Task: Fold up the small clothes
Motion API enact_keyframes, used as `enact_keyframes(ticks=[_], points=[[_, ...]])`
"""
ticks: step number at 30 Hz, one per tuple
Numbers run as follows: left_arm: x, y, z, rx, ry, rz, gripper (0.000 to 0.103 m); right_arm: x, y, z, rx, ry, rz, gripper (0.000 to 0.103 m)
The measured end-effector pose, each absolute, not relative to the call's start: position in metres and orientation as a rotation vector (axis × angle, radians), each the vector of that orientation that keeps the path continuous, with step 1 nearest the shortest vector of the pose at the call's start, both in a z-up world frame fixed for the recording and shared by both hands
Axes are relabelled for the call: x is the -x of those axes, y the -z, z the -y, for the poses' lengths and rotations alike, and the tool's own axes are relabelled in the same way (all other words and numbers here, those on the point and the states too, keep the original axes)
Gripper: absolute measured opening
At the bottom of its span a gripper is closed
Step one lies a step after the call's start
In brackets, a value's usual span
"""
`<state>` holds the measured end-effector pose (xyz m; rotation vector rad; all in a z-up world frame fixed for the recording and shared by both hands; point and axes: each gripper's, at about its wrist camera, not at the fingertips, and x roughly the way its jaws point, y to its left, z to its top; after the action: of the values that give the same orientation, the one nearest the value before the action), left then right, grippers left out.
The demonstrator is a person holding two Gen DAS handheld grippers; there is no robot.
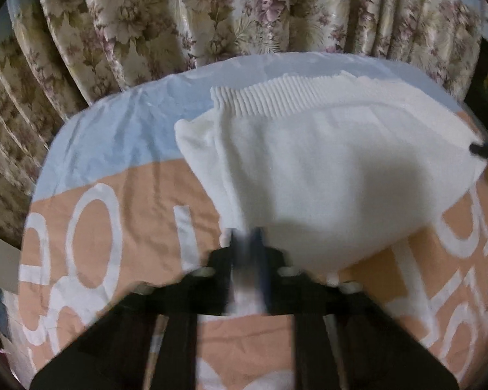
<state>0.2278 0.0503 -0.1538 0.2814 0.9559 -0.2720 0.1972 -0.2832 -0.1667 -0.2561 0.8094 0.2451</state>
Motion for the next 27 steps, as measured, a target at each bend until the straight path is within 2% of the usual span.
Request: enact_keyframes(ticks=[5, 11, 12, 14, 15, 16, 18, 19, 21, 22, 24, 27], points=[[-0.215, 0.172, -0.057, -0.278, 0.285, -0.977, 0.007, -0.192, 0.194, 0.282, 0.352, -0.253, -0.856, 0.007], [-0.211, 0.182, -0.06, -0.256, 0.294, -0.99, 0.009, -0.196, 0.205, 0.288, 0.274, -0.236, -0.878, 0.008], [-0.212, 0.182, -0.06, -0.258, 0.285, -0.991, 0.013, -0.196, 0.205, 0.289, 0.267, -0.233, -0.882, 0.008], [-0.213, 0.179, -0.061, -0.27, 0.264, -0.99, 0.03, -0.195, 0.203, 0.29, 0.244, -0.235, -0.887, 0.01], [-0.213, 0.173, -0.063, -0.29, 0.232, -0.969, 0.047, -0.195, 0.199, 0.293, 0.215, -0.245, -0.889, 0.015], [-0.213, 0.165, -0.064, -0.301, 0.209, -0.943, 0.053, -0.193, 0.192, 0.296, 0.186, -0.249, -0.879, 0.021], [-0.213, 0.151, -0.069, -0.29, 0.196, -0.918, 0.057, -0.188, 0.172, 0.3, 0.125, -0.252, -0.831, 0.033], [-0.216, 0.141, -0.071, -0.269, 0.191, -0.904, 0.066, -0.189, 0.164, 0.302, 0.108, -0.246, -0.809, 0.037], [-0.224, 0.131, -0.066, -0.248, 0.193, -0.893, 0.071, -0.199, 0.147, 0.299, 0.087, -0.208, -0.756, 0.049], [-0.23, 0.127, -0.06, -0.244, 0.199, -0.888, 0.072, -0.208, 0.143, 0.295, 0.081, -0.189, -0.738, 0.051], [-0.247, 0.126, -0.041, -0.249, 0.207, -0.89, 0.075, -0.23, 0.145, 0.285, 0.075, -0.185, -0.74, 0.052], [-0.279, 0.138, -0.013, -0.214, 0.253, -0.9, 0.076, -0.272, 0.163, 0.26, 0.054, -0.222, -0.784, 0.051]])
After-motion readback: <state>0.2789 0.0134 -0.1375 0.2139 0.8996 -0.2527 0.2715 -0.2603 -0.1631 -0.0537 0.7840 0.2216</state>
